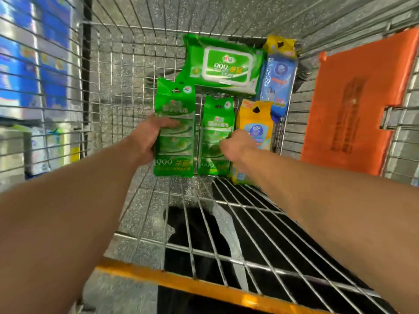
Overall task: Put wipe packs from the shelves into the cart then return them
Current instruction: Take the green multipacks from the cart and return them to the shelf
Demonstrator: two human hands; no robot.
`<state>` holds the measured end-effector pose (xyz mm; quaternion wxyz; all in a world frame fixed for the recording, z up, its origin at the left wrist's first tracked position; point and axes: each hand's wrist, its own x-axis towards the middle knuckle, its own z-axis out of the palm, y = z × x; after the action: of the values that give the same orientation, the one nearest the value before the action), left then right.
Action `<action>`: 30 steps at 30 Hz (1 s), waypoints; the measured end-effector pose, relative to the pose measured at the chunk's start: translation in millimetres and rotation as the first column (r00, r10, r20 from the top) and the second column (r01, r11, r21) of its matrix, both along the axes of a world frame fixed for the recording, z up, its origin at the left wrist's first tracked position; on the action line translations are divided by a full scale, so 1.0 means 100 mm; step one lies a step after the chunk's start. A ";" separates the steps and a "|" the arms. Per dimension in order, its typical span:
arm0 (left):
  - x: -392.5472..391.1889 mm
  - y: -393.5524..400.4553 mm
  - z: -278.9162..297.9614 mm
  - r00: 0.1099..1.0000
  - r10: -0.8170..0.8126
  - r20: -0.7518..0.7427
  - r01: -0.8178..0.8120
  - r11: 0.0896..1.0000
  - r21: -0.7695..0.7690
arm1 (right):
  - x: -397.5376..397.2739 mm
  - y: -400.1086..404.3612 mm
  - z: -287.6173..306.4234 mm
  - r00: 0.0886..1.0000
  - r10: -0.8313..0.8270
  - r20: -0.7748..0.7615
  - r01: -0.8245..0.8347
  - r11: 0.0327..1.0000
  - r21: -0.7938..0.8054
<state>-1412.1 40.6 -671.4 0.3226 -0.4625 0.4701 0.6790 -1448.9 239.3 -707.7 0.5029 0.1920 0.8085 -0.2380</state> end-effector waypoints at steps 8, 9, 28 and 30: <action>0.03 -0.28 0.06 0.998 0.042 0.036 -0.040 0.998 -0.056 | 0.14 -0.60 -0.41 0.953 -0.268 -0.139 0.296 0.918 0.263; 0.04 -0.31 0.06 0.998 0.048 0.039 -0.045 0.996 -0.072 | 0.14 -0.60 -0.42 0.973 -0.210 -0.100 0.230 0.931 0.282; -0.02 -0.41 0.24 0.972 0.216 -0.090 -0.222 0.973 -0.064 | -0.35 -0.46 0.34 0.912 -0.395 0.108 0.399 0.801 -0.446; -0.07 -0.38 0.32 0.950 0.267 -0.163 -0.277 0.960 -0.040 | -0.46 -0.51 0.47 0.878 -0.442 0.182 0.473 0.744 -0.471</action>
<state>-1418.7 2.6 -639.7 0.1737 -0.4782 0.4464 0.7361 -1495.0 188.2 -660.8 0.4848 0.2535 0.6310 -0.5501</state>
